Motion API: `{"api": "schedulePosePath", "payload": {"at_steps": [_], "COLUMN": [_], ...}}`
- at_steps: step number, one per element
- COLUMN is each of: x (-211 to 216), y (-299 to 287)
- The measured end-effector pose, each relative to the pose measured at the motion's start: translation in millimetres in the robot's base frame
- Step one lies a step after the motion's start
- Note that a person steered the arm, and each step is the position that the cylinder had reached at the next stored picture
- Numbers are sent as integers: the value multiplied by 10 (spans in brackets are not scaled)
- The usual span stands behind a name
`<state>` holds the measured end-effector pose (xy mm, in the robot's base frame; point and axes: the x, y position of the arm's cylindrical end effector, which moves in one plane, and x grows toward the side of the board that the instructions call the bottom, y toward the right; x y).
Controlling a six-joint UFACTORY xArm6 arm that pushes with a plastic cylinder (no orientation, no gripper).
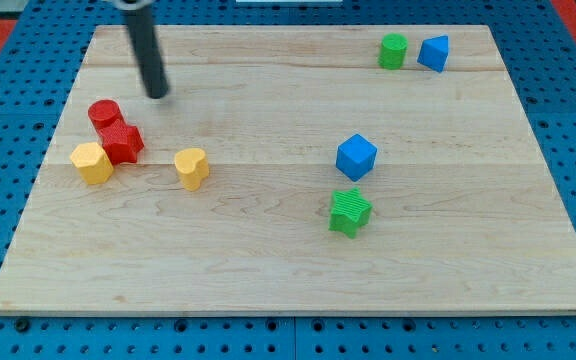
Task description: Push the red star parallel to the left of the green star
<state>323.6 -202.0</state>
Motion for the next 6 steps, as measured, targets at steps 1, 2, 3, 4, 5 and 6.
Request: {"api": "schedulePosePath", "payload": {"at_steps": [1,2,3,4,5,6], "x": [91,438,806,1145,1404,1856], "y": [-310,-211,156,342,586,744]}}
